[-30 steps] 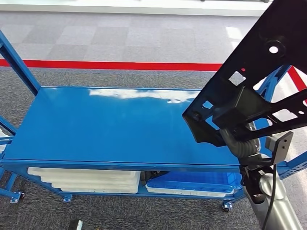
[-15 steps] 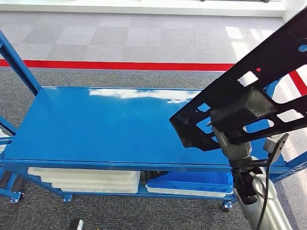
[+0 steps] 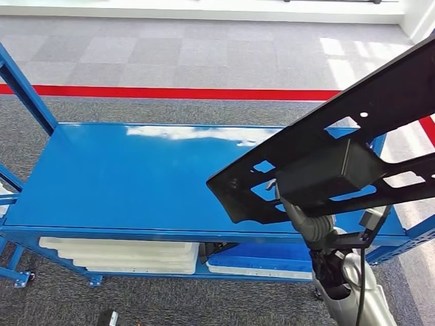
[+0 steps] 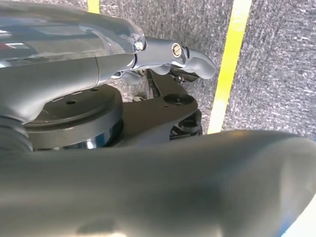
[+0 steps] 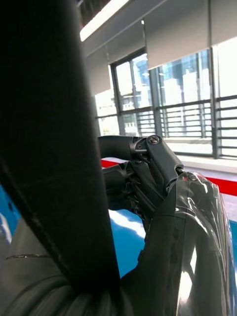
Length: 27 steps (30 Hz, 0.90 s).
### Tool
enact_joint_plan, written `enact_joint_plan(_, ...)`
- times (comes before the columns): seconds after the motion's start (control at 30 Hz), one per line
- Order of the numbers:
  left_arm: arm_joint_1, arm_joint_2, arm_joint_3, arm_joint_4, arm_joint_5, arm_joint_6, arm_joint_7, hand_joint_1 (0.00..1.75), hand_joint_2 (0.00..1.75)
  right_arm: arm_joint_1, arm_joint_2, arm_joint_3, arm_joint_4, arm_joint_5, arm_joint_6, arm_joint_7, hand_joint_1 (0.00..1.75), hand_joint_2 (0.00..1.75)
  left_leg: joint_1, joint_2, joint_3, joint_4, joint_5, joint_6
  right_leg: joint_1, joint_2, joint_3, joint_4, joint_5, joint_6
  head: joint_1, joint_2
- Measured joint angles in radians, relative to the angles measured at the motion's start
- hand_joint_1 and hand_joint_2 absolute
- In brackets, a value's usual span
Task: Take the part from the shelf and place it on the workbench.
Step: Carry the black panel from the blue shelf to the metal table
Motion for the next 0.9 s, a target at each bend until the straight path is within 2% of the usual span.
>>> enact_joint_plan(0.4,0.001,0.000,0.003,0.000,0.005,0.013,-0.014,0.00,1.75,0.061,0.027,0.072,-0.097,-0.048,0.030,-0.049,1.75,1.75,0.000,0.000,0.000,0.000,0.000,0.000,0.000,0.000,0.000,0.000,0.000,0.000,0.000,0.000)
enact_joint_plan(0.7,0.001,0.004,0.004,0.000,0.005,0.027,-0.009,0.00,1.75,0.077,0.051,0.088,-0.116,-0.060,0.025,-0.058,1.75,1.75,-0.006,0.000,0.000,0.001,-0.001,0.002,-0.007,0.000,0.000,0.000,0.000,0.001,0.000,0.000)
enact_joint_plan(0.8,0.001,0.006,0.005,0.000,0.005,0.029,-0.005,0.00,1.75,0.083,0.056,0.087,-0.117,-0.058,0.012,-0.068,1.75,1.75,-0.010,0.000,0.000,0.003,-0.004,0.007,-0.011,0.000,0.000,-0.001,0.000,0.005,0.000,0.000)
enact_joint_plan(0.9,0.002,0.008,0.006,0.000,0.007,0.033,-0.002,0.00,1.75,0.096,0.063,0.087,-0.124,-0.050,-0.004,-0.078,1.75,1.75,-0.013,0.000,0.001,0.001,0.000,0.018,-0.014,0.000,0.002,-0.004,0.004,0.017,0.000,0.000)
